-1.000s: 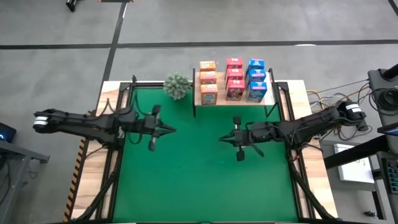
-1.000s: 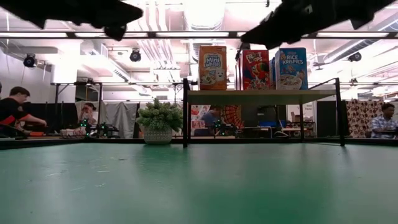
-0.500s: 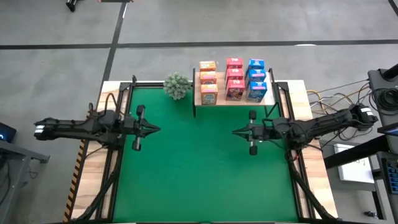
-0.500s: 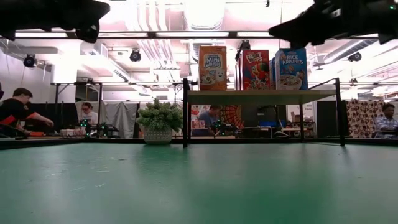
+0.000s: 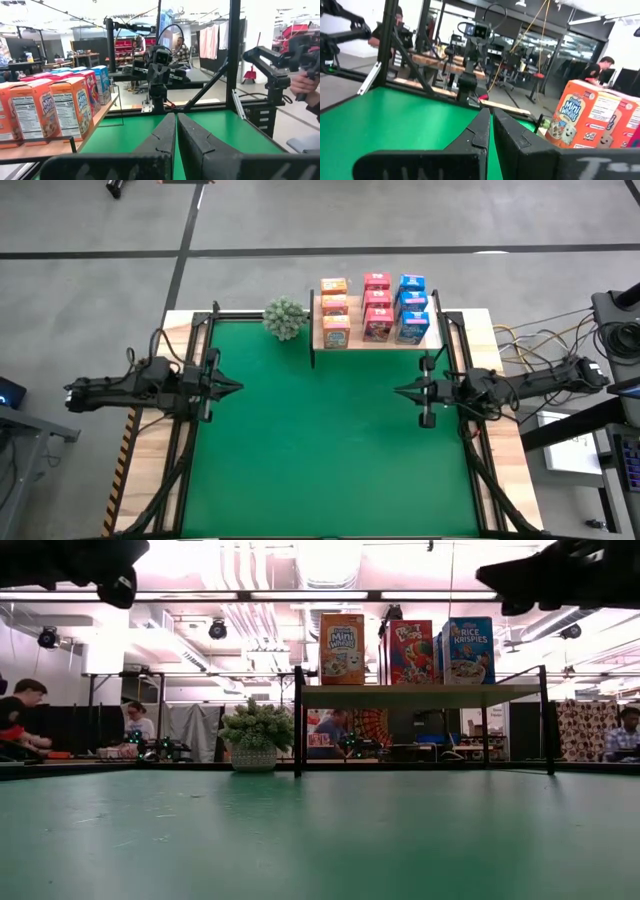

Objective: Stack cereal on shelf
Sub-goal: Return to Home Position

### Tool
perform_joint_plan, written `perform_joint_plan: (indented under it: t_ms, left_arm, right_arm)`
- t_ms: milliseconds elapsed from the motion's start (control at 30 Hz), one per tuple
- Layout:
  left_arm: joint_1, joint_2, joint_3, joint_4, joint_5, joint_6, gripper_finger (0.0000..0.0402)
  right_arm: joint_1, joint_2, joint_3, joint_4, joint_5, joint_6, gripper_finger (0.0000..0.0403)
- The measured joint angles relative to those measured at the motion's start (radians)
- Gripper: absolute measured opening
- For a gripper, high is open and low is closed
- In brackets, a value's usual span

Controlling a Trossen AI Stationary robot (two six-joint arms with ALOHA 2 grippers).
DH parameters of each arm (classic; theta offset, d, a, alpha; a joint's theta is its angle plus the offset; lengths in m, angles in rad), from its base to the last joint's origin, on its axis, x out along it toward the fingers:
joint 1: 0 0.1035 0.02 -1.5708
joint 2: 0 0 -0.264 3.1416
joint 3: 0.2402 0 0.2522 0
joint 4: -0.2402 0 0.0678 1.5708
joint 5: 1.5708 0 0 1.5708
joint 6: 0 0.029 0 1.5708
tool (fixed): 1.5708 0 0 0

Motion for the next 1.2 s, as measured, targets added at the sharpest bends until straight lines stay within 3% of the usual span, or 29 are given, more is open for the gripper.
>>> perform_joint_plan:
  t_ms: [233,333,500,1200]
  left_arm:
    - [0.000,-0.118,-0.043,-0.043,0.000,-0.003,0.0000]
    - [0.000,-0.169,-0.087,-0.047,0.000,-0.014,0.0000]
    - [0.000,-0.154,-0.117,-0.022,0.000,-0.034,0.0000]
    - [0.000,-0.167,-0.146,-0.037,0.001,-0.010,0.0000]
  right_arm:
    - [0.000,-0.097,-0.052,-0.001,-0.008,-0.010,0.0013]
    - [0.000,-0.123,-0.065,0.000,-0.067,-0.007,0.0013]
    - [0.000,-0.165,-0.087,0.000,-0.131,-0.007,0.0013]
    - [0.000,-0.353,-0.132,-0.066,-0.093,-0.002,0.0013]
